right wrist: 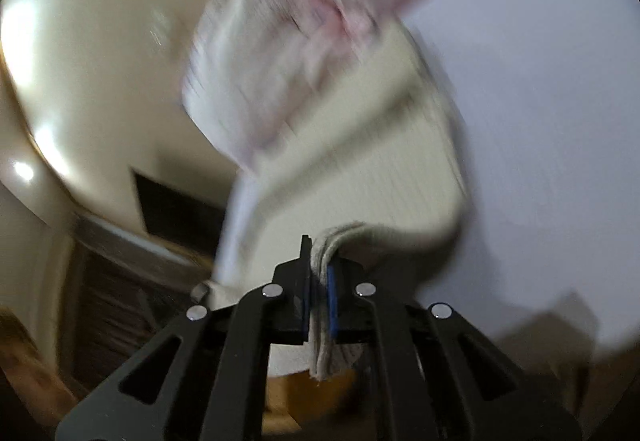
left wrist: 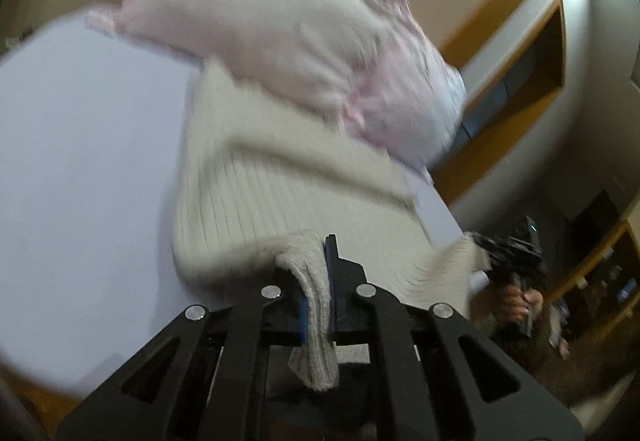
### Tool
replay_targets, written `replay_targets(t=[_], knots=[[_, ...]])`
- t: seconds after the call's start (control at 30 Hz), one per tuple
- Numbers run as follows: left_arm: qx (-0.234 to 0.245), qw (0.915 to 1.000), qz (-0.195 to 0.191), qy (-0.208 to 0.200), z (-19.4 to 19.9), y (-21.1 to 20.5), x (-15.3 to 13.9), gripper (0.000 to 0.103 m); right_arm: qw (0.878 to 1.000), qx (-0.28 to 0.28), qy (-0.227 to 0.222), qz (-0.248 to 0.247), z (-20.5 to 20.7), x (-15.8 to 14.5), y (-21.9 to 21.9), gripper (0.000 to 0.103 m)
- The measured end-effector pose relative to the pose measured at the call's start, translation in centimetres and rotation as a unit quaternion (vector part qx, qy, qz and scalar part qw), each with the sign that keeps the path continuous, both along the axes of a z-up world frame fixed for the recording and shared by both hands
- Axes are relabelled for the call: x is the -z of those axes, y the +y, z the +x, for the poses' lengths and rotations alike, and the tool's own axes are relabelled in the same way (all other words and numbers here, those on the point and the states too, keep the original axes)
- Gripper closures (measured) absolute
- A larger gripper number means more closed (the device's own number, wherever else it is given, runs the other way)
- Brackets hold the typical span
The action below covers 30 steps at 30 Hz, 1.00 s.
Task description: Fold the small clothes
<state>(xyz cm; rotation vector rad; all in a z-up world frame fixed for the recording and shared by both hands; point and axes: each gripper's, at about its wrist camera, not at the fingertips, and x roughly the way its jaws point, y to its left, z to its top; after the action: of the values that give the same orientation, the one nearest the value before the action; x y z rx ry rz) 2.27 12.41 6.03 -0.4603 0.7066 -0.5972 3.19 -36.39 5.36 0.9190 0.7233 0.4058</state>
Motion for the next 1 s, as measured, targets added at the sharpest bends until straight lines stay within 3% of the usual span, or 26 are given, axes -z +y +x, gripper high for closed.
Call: replay_targets(t=[0.07, 0.17, 0.23, 0.3, 0.37, 0.5, 0.53, 0.57, 0.63, 0.67, 0.7, 0.8, 0.9, 1.0], knots=[[-0.033, 0.9994, 0.005, -0.012, 3.6, 0.0, -1.3, 0.097, 0.999, 0.017, -0.031, 0.016, 4.3, -1.3, -0.9, 0.097], [-0.092, 0.9957, 0.012, -0.003, 11.8, -0.6, -1.5, 0.097, 0.998, 0.048, -0.034, 0.03, 10.6, -1.0, -2.4, 0.097], [-0.114, 0.9928, 0.032, 0.017, 16.8, -1.5, -0.3, 0.097, 0.996, 0.091, 0.008, 0.022, 15.4, 1.4, -3.9, 0.097], [-0.125, 0.9892, 0.045, 0.062, 21.8, -2.5, 2.1, 0.097, 0.991, 0.117, 0.062, 0.022, 18.1, 4.3, -4.8, 0.097], [-0.13, 0.9857, 0.046, 0.097, 23.8, -2.7, 3.9, 0.097, 0.987, 0.127, 0.085, 0.047, 19.0, 6.2, -5.2, 0.097], [-0.115, 0.9878, 0.044, 0.095, 24.8, -2.7, 4.4, 0.097, 0.983, 0.146, 0.074, 0.086, 19.5, 6.9, -5.6, 0.09], [-0.107, 0.9883, 0.035, 0.103, 25.1, -2.5, 4.4, 0.094, 0.981, 0.149, 0.072, 0.099, 20.1, 7.3, -5.6, 0.085], [-0.1, 0.9885, 0.025, 0.11, 25.2, -2.3, 4.4, 0.087, 0.979, 0.154, 0.069, 0.113, 20.6, 7.4, -5.8, 0.073], [-0.084, 0.9894, -0.012, 0.118, 25.1, -1.7, 4.1, 0.062, 0.978, 0.165, 0.06, 0.115, 21.4, 7.0, -5.8, 0.064], [-0.083, 0.9895, -0.029, 0.115, 24.8, -1.3, 3.7, 0.035, 0.978, 0.167, 0.055, 0.115, 21.4, 6.8, -5.6, 0.058], [-0.089, 0.9896, -0.035, 0.107, 24.4, -1.0, 3.2, 0.019, 0.978, 0.173, 0.047, 0.108, 21.2, 6.5, -5.5, 0.051], [-0.113, 0.9908, -0.034, 0.067, 22.8, 0.6, 1.0, 0.013, 0.975, 0.215, 0.025, 0.054, 20.4, 4.5, -5.7, 0.026], [-0.102, 0.9926, -0.019, 0.062, 21.3, 1.1, 0.6, 0.013, 0.979, 0.203, 0.01, 0.028, 19.2, 2.9, -5.7, 0.022], [-0.084, 0.9925, 0.02, 0.087, 20.6, 0.3, 2.1, 0.014, 0.984, 0.175, 0.009, -0.003, 18.4, 2.2, -5.0, 0.018]])
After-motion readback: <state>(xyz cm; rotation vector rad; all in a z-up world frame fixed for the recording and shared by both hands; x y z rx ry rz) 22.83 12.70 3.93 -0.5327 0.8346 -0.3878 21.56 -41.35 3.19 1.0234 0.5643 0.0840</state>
